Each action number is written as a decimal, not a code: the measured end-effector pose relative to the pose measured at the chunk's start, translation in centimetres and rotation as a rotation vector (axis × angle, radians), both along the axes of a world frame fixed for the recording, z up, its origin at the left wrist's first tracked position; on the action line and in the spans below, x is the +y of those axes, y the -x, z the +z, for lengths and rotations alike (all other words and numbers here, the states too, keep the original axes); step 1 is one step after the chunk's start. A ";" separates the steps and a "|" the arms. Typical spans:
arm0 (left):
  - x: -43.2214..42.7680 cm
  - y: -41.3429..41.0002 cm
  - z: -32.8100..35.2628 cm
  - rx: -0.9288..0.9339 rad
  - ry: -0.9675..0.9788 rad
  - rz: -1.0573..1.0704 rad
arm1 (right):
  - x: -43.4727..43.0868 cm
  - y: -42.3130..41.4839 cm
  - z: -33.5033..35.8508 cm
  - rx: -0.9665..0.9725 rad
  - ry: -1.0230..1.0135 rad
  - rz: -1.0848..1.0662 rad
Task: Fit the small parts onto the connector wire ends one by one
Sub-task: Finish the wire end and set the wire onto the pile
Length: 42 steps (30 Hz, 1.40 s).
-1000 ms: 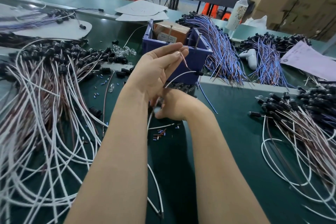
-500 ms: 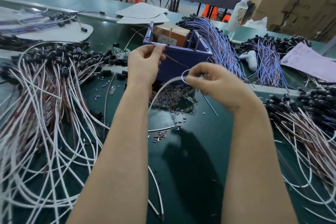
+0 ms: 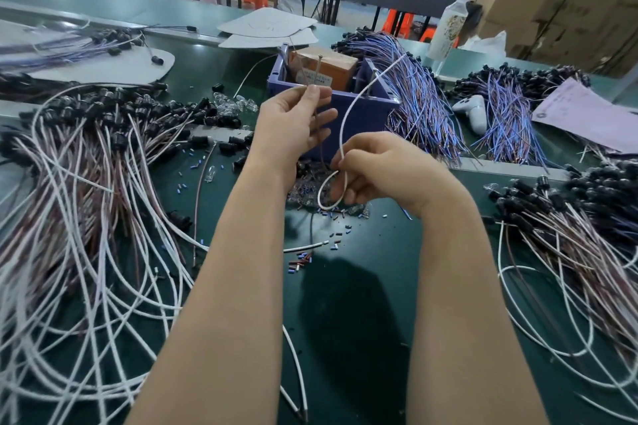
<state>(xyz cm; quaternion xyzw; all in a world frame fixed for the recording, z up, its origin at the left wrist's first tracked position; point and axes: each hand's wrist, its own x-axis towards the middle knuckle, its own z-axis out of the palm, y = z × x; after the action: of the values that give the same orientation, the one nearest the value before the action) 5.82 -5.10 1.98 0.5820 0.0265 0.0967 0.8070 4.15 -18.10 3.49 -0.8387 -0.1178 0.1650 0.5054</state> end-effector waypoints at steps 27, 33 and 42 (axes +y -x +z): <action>0.2 0.5 -0.6 0.161 -0.177 -0.297 | 3.0 -2.1 -2.0 0.003 -0.866 -0.607; 0.4 -0.1 -0.9 0.203 -0.172 -0.045 | 2.6 -2.3 -3.0 -0.243 -0.620 -0.712; 0.5 -0.5 -1.1 0.122 -0.214 0.035 | 3.0 -2.2 -2.9 -0.362 -0.303 -0.595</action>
<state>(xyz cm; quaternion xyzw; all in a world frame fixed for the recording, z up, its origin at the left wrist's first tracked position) 6.32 -4.60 0.92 0.6691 0.0754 0.0775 0.7352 6.34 -15.13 0.59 -0.7675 0.0202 -0.1592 0.6206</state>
